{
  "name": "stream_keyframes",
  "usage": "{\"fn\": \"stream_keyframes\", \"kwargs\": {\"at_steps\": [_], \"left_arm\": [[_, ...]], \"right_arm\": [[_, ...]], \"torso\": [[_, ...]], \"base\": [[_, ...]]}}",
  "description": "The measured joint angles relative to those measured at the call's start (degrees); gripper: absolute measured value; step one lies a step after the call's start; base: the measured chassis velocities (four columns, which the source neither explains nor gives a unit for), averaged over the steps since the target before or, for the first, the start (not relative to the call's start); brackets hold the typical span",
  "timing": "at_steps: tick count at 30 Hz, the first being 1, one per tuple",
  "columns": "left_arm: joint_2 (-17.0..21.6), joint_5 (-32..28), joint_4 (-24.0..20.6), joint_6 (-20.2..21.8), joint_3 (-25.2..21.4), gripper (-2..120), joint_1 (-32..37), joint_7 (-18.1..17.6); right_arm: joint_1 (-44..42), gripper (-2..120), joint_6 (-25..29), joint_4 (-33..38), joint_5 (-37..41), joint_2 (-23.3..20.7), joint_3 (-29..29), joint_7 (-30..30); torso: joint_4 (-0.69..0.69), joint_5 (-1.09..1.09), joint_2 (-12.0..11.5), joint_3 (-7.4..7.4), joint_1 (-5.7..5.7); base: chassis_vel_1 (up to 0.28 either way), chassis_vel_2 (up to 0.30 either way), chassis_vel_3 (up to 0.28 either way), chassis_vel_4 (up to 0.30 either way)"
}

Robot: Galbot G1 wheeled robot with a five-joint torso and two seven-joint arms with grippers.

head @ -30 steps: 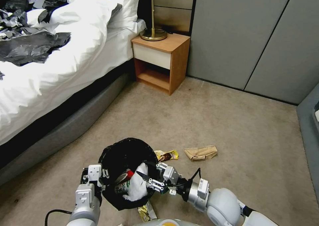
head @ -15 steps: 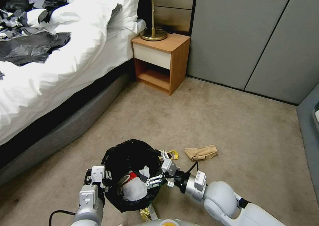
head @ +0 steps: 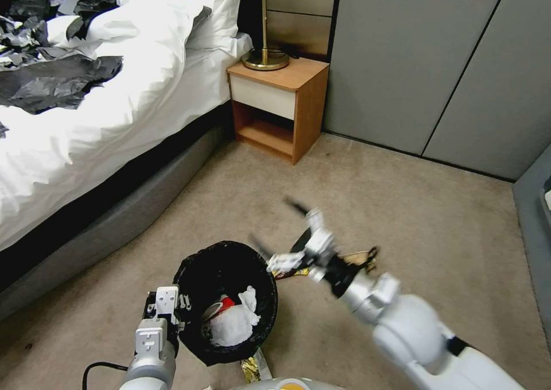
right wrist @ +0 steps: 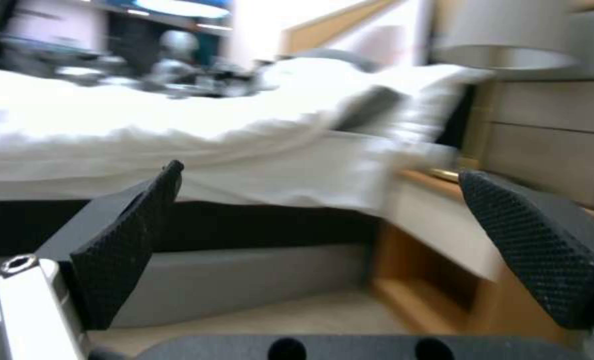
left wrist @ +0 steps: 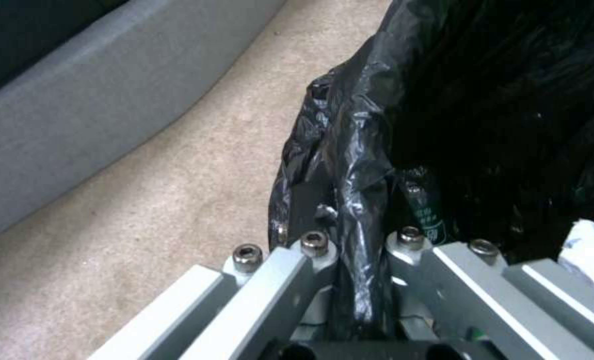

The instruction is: Pick up the trash bin, then pick up the garbage from the floor and place it into the trash bin.

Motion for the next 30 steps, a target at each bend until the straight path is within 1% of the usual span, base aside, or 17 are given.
{"fn": "stream_keyframes", "kwargs": {"at_steps": [1,2,3,4,5,8,12,16,30], "left_arm": [[0.13,-0.39,-0.05,0.14,-0.54,0,-0.16,0.02],[0.13,-0.39,-0.05,0.14,-0.54,0,-0.16,0.02],[0.25,-0.73,-0.19,0.31,-1.14,0,-0.37,0.02],[0.34,-1.02,-0.34,0.45,-1.62,0,-0.53,0.01],[0.34,-1.02,-0.34,0.45,-1.62,0,-0.53,0.01],[0.49,-1.64,-0.85,0.69,-2.3,0,-0.65,0.07],[0.51,-1.78,-1.1,0.74,-2.51,0,-0.6,0.08],[0.53,-1.89,-1.31,0.74,-2.6,0,-0.41,0.1],[0.37,-1.89,-1.79,0.69,-2.59,0,-0.09,0.17]], "right_arm": [[-2.25,100,0.74,0.22,0.22,0.3,3.08,0.87],[-2.25,100,0.74,0.22,0.22,0.3,3.08,0.87],[-4.28,100,1.47,0.22,0.42,0.73,5.43,1.27],[-6.13,100,2.29,0.12,0.51,1.22,7.25,1.43],[-6.13,100,2.29,0.12,0.51,1.22,7.25,1.43],[-11.39,100,5.5,-1.63,0.44,3.27,11.43,1.44],[-13.59,100,6.78,-2.57,0.31,4.08,12.81,1.41],[-15.83,100,8.73,-5.16,-0.13,5.22,13.84,0.98],[-15.91,100,9.07,-7.27,-0.13,5.55,13.97,0.65]], "torso": [[0.0,-0.01,0.0,0.0,0.0],[0.0,-0.01,0.0,0.0,0.0],[0.02,0.0,0.0,0.0,0.0],[0.02,0.01,0.0,0.0,0.0],[0.02,0.01,0.0,0.0,0.0],[0.0,0.01,0.0,0.0,0.0],[0.01,0.0,0.0,0.0,0.0],[0.01,0.0,0.0,0.0,0.0],[0.02,0.0,0.0,0.0,0.0]], "base": [[0.0,0.0,0.0,0.0],[0.0,0.0,0.0,0.0],[0.0,0.0,0.0,0.0],[0.0,0.0,0.0,0.0],[0.0,0.0,0.0,0.0],[0.0,0.0,0.0,0.0],[0.0,0.0,0.0,0.0],[0.0,0.0,0.0,0.0],[0.0,0.0,0.0,0.0]]}}
